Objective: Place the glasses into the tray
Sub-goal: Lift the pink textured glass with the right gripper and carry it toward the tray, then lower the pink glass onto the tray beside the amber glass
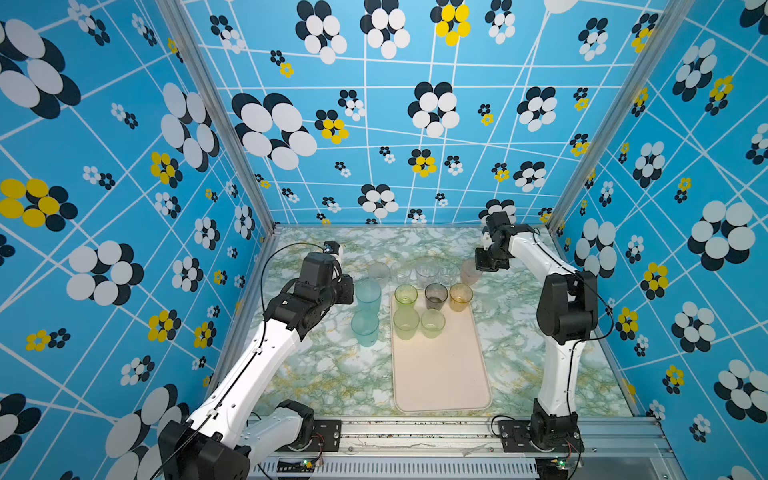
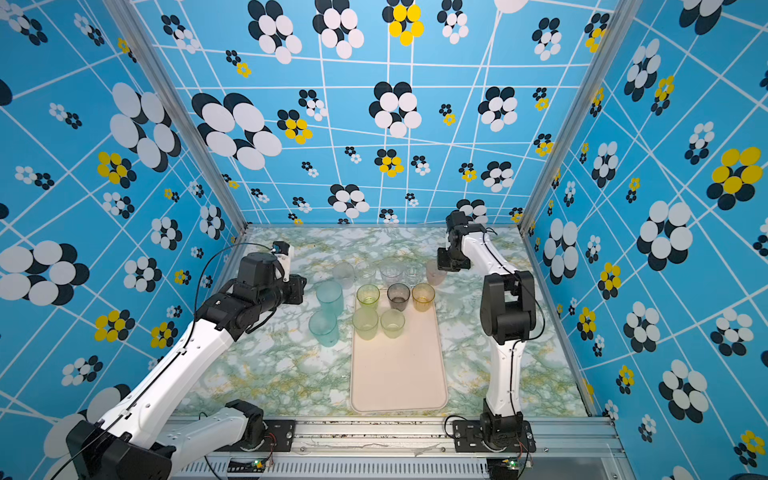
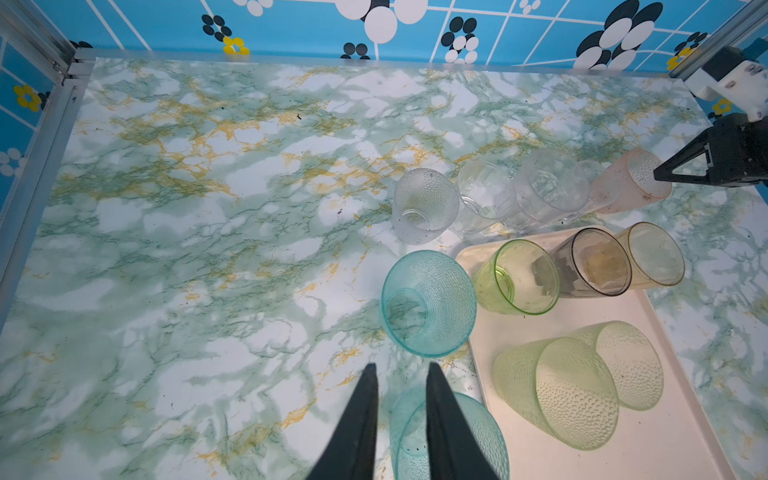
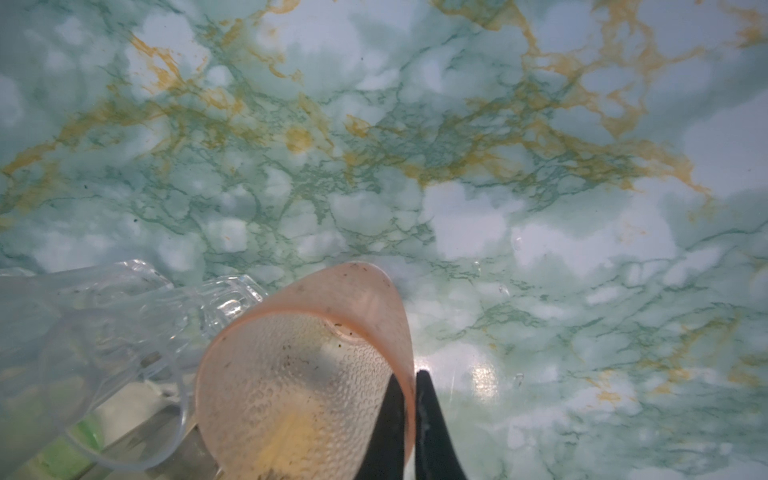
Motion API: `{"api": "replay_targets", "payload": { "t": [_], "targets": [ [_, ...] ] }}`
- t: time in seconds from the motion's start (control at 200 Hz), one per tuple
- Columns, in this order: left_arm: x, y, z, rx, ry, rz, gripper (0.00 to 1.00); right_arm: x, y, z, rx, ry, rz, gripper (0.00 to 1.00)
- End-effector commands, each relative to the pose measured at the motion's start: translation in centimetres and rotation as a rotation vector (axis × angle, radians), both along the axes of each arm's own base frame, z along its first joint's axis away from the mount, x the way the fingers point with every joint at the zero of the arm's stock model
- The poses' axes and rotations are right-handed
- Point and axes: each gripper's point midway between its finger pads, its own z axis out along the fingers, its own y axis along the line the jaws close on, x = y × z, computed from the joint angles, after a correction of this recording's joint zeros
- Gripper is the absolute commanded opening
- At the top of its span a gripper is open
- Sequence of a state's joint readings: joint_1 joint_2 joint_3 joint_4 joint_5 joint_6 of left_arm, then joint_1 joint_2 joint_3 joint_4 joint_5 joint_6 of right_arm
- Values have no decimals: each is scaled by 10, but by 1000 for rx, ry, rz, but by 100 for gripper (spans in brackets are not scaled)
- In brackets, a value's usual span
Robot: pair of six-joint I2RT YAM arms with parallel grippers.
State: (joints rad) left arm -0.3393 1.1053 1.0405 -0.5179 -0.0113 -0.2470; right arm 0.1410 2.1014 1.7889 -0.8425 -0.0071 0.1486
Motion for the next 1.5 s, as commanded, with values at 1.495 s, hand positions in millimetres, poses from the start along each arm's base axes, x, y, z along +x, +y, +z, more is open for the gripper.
{"api": "replay_targets", "payload": {
  "t": [1.495],
  "targets": [
    [8,-21,-24,-16,65,-63,23,-212,30,110,-111,-213,151,5]
  ]
}}
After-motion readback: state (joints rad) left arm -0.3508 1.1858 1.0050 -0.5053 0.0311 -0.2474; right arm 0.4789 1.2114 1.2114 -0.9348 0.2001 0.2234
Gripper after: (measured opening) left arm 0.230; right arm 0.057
